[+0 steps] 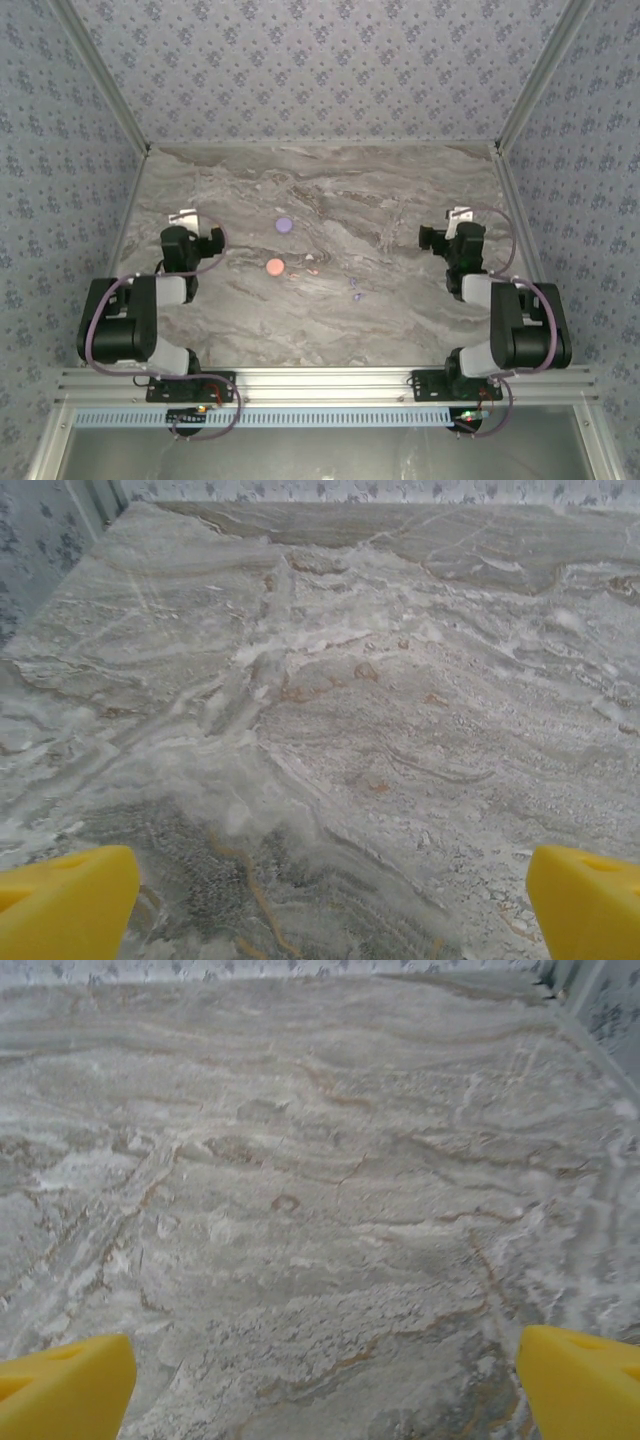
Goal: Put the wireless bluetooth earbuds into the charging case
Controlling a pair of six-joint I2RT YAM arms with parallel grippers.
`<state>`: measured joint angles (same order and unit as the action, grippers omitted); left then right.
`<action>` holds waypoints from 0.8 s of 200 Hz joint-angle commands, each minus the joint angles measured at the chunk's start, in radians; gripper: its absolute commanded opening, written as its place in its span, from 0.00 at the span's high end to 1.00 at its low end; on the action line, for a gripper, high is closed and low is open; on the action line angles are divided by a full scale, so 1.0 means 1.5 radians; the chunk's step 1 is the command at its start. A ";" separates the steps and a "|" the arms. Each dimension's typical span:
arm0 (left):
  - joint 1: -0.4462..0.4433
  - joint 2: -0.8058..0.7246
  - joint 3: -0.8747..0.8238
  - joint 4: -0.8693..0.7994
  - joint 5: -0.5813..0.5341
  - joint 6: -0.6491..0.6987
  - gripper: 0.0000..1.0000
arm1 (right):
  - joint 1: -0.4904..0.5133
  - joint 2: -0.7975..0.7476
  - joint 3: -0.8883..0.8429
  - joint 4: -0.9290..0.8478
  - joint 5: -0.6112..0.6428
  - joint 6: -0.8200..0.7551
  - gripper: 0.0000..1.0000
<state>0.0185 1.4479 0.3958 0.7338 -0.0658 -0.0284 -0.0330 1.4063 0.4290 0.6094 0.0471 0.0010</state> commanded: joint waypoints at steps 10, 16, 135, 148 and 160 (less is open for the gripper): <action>-0.005 -0.101 0.072 -0.220 -0.025 -0.050 0.01 | -0.001 -0.053 0.089 -0.229 0.019 0.060 0.00; -0.006 -0.110 0.096 -0.273 -0.023 -0.062 0.01 | 0.001 -0.057 0.109 -0.277 0.013 0.072 0.00; -0.219 -0.012 0.374 -0.745 0.021 -0.173 0.01 | 0.039 -0.146 0.213 -0.638 -0.132 0.142 0.00; -0.243 0.017 0.391 -0.739 0.021 -0.176 0.01 | 0.044 -0.147 0.206 -0.640 -0.128 0.142 0.00; -0.259 0.052 0.412 -0.735 0.024 -0.178 0.01 | 0.046 -0.148 0.203 -0.642 -0.124 0.145 0.00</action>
<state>-0.3252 1.4521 0.9443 -0.3092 -0.0463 -0.2733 0.0265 1.1992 0.7284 -0.2939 -0.1135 0.1959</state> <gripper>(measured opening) 0.993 0.999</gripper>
